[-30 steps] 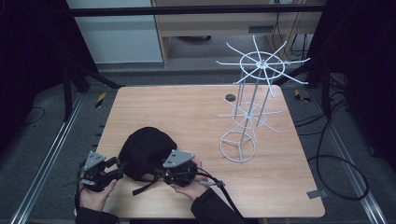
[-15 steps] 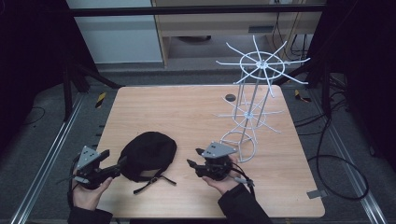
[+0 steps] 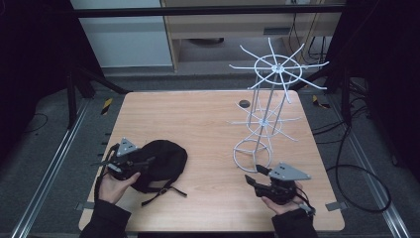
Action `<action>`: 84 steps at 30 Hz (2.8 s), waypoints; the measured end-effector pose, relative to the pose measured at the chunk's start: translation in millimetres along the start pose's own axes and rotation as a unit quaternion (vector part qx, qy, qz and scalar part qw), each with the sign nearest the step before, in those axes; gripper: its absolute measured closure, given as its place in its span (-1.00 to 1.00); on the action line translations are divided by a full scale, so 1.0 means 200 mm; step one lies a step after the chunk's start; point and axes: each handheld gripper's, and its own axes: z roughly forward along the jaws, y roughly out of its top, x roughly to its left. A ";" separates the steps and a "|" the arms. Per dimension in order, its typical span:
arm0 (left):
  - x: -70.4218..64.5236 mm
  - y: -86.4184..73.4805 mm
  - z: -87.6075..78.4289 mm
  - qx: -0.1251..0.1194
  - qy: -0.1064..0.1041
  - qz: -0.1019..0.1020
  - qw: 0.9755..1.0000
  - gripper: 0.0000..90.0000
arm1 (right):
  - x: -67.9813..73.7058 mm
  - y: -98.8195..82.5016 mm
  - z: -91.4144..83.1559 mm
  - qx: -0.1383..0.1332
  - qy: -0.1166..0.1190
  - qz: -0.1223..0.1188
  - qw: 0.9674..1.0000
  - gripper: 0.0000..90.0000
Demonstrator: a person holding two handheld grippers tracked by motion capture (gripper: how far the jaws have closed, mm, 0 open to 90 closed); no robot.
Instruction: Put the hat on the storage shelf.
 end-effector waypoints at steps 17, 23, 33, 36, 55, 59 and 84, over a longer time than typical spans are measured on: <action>-0.06 0.09 -0.14 -0.055 -0.032 -0.004 0.998 0.84 | -0.31 -0.19 -0.16 -0.003 -0.108 0.063 0.992 -0.11; -0.09 0.22 -0.27 -0.091 -0.051 0.009 0.995 0.84 | -0.33 -0.19 -0.15 -0.006 -0.120 0.055 0.991 -0.14; -0.14 0.50 -0.55 -0.170 -0.063 0.023 0.983 0.85 | -0.36 -0.21 -0.13 -0.003 -0.134 0.062 0.989 -0.21; -0.17 0.59 -0.64 -0.184 -0.065 0.042 0.980 0.85 | -0.37 -0.22 -0.13 -0.003 -0.136 0.060 0.989 -0.21; -0.31 0.95 -0.93 -0.245 -0.093 0.065 0.963 0.86 | -0.37 -0.22 -0.12 -0.001 -0.140 0.055 0.989 -0.22; -0.36 1.01 -0.99 -0.264 -0.098 0.067 0.957 0.86 | -0.37 -0.22 -0.12 0.000 -0.140 0.057 0.989 -0.23; -0.56 1.05 -0.77 -0.254 -0.142 0.067 0.954 0.76 | -0.38 -0.23 -0.12 0.007 -0.139 0.053 0.989 -0.24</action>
